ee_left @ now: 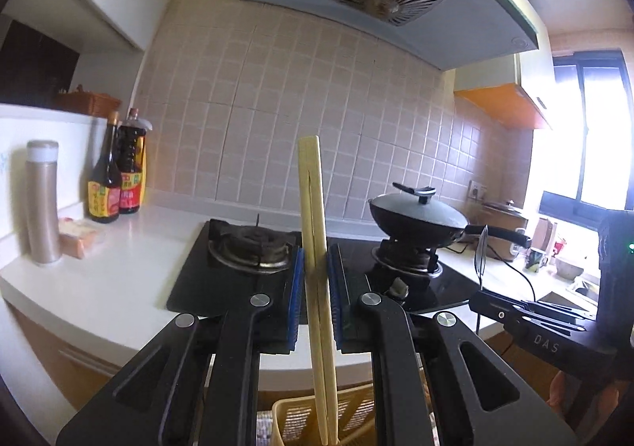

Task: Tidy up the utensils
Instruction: 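Carry the chopsticks and spoon over the tan caddy and release them inside, then move both open tools back down to the remaining utensils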

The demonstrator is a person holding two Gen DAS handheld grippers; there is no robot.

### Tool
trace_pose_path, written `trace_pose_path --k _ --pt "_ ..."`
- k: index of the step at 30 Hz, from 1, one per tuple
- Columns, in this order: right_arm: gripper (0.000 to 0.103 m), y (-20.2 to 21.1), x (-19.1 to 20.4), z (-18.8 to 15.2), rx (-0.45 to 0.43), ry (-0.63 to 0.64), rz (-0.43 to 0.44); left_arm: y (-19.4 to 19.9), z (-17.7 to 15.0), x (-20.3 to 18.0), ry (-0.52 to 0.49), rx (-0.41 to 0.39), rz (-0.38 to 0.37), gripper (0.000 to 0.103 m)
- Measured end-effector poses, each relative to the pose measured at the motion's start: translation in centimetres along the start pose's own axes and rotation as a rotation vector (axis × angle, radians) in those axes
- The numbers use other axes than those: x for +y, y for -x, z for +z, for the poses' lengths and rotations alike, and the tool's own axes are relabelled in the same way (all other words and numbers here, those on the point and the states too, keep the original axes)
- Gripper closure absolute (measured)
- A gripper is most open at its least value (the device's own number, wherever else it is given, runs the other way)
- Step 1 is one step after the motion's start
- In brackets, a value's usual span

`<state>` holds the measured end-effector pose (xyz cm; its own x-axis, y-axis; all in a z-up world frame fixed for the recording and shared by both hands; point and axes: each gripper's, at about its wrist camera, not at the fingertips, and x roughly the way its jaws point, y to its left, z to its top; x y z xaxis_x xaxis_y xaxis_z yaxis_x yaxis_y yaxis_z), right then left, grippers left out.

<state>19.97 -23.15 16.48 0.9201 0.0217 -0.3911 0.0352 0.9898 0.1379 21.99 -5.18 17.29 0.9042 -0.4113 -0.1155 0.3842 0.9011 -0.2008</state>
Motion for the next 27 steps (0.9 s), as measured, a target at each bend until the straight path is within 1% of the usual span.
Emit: trace_pose_path --k 4,9,13,17,20,22,23,27 --pt "0.093 -2.0 0.1 -1.4 -0.013 0.008 -0.029 -1.8 -2.0 1.1 0.027 0.014 0.005 0.093" --pt "0.093 -3.5 0.0 -2.8 -0.01 0.018 -0.043 -2.7 -3.7 2.1 0.047 0.019 -0.003 0.092" --pt "0.093 -3.7 -0.2 -3.6 -0.023 0.011 -0.046 -3.1 -4.5 2.5 0.055 0.019 -0.021 0.092" --pt "0.093 -3.6 -0.5 -4.0 -0.024 0.001 -0.048 -3.7 -5.3 2.6 0.052 0.061 -0.038 0.092" --pt "0.093 -3.3 -0.6 -4.3 -0.034 -0.006 -0.044 -3.4 -5.8 2.7 0.044 0.06 -0.026 0.092" --pt "0.092 -3.0 -0.6 -4.5 -0.029 0.0 -0.036 -3.0 -5.9 2.8 0.044 0.07 -0.033 0.091" --pt "0.092 -2.8 -0.6 -4.7 -0.027 0.001 -0.035 -2.8 -5.9 2.9 0.05 0.073 -0.035 0.09" --pt "0.088 -1.6 -1.0 -5.3 -0.005 -0.02 -0.014 -1.2 -5.6 3.5 0.076 0.072 -0.04 0.077"
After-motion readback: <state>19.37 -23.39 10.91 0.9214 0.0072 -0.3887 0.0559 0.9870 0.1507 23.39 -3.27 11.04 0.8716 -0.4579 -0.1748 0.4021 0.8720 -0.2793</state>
